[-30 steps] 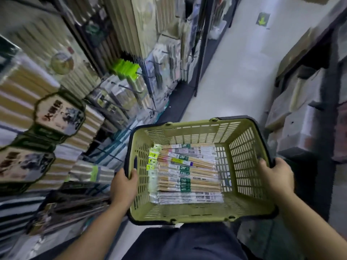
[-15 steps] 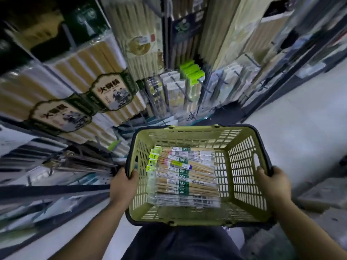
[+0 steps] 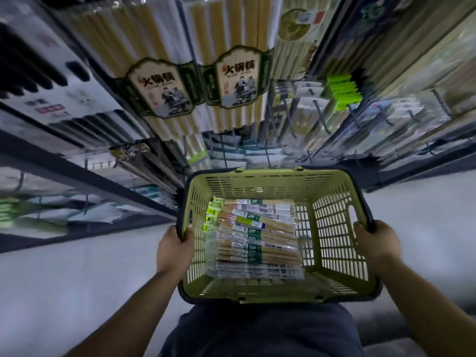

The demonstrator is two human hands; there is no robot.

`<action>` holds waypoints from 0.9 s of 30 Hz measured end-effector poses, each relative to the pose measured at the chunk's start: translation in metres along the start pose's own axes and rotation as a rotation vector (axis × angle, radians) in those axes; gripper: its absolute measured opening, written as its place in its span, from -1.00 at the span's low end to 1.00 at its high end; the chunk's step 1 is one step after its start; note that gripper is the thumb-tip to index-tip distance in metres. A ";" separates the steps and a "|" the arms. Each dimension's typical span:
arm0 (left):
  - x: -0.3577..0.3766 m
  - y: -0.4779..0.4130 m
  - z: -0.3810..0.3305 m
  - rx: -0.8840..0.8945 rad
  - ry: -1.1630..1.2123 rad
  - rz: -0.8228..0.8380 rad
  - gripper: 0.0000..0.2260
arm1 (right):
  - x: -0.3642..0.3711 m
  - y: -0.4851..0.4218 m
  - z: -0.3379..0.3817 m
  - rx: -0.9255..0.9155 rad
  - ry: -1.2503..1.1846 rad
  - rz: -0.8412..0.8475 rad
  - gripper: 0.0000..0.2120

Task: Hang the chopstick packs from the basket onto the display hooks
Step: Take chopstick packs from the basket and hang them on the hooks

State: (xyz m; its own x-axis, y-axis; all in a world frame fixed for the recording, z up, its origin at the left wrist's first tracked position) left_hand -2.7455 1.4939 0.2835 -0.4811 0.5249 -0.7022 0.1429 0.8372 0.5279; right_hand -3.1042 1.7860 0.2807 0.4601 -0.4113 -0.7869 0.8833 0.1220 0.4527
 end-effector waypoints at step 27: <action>0.265 -0.122 0.166 -0.385 0.064 -0.079 -0.80 | 0.252 -0.203 -0.098 -0.142 0.382 0.393 -0.49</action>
State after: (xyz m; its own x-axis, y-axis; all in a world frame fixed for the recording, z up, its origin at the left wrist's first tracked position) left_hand -2.7463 1.5566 -0.0462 -0.5319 0.4402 -0.7234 -0.2260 0.7495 0.6222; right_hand -3.1585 1.7459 -0.0502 0.7337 0.0426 -0.6781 0.6300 0.3311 0.7025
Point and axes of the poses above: each hand's wrist, its own y-axis away from the middle knuckle, its own x-axis out of the palm, z = x × y, the point moved 2 cm from there along -y, towards the middle knuckle, and after that the axes turned 2 degrees about z, right-handed, at the moved point
